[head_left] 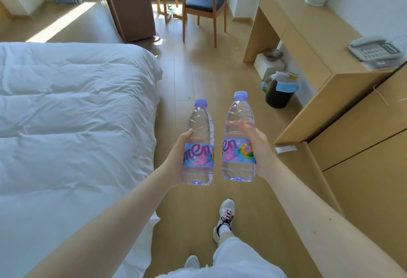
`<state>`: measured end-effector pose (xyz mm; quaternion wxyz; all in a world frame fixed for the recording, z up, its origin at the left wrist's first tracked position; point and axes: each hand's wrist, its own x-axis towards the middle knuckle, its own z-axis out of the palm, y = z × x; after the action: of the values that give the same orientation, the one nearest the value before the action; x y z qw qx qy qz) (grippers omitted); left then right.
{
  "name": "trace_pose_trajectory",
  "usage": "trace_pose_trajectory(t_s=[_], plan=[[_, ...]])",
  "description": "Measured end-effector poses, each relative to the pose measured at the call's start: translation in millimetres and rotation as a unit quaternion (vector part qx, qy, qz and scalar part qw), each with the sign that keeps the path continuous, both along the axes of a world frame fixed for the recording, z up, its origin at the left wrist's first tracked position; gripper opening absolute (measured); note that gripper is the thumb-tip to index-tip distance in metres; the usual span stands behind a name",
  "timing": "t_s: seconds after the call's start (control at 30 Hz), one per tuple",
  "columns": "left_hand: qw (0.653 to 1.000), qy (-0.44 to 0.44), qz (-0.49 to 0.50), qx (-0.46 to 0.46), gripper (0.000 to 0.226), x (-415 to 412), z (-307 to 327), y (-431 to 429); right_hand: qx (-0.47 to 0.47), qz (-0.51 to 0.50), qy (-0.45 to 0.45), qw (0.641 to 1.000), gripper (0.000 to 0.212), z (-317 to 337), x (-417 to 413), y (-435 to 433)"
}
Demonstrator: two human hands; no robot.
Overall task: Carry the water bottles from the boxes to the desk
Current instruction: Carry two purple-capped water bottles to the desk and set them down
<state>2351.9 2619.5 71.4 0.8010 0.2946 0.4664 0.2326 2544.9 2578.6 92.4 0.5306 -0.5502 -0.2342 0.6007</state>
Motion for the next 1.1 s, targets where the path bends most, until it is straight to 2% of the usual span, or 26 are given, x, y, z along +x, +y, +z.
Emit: trace_pose_trajectory(t_s=[0.2, 0.37, 0.53, 0.67, 0.73, 0.8, 0.87, 1.0, 1.1], plan=[[0.999, 0.017, 0.028, 0.012, 0.047, 32.2, 7.3, 69.1, 0.020, 0.034, 0.007, 0.999, 0.091, -6.9, 33.6, 83.4], [0.999, 0.000, 0.045, 0.025, 0.046, 84.8, 34.1, 138.4, 0.045, 0.028, 0.010, 0.999, 0.088, 4.1, 88.0, 153.6], [0.999, -0.007, 0.036, 0.027, 0.048, 147.8, 46.9, 194.8, 0.063, 0.027, 0.047, 0.997, 0.076, 8.7, 150.5, 205.3], [0.999, 0.018, 0.002, 0.034, 0.048, 193.8, 42.7, 229.1, 0.080, -0.003, 0.047, 0.996, 0.106, 2.7, 195.0, 229.0], [0.999, 0.027, -0.018, 0.034, 0.050, 214.9, 40.8, 242.9, 0.085, -0.010, 0.060, 0.994, 0.095, 0.2, 215.6, 235.0], [0.998, 0.043, -0.035, 0.031, 0.051, 235.6, 38.2, 258.0, 0.086, -0.027, 0.093, 0.992, 0.063, -2.8, 236.2, 241.1], [0.997, 0.048, -0.055, 0.025, 0.052, 255.7, 36.8, 272.4, 0.084, -0.042, 0.103, 0.990, 0.046, -5.0, 254.2, 246.2], [0.992, 0.051, -0.109, 0.023, 0.054, 298.9, 36.9, 305.5, 0.094, -0.089, 0.096, 0.987, 0.057, 1.8, 286.0, 255.0], [0.987, 0.044, -0.152, 0.029, 0.054, 342.0, 37.3, 334.6, 0.089, -0.133, 0.055, 0.986, 0.070, 5.9, 315.9, 262.9]])
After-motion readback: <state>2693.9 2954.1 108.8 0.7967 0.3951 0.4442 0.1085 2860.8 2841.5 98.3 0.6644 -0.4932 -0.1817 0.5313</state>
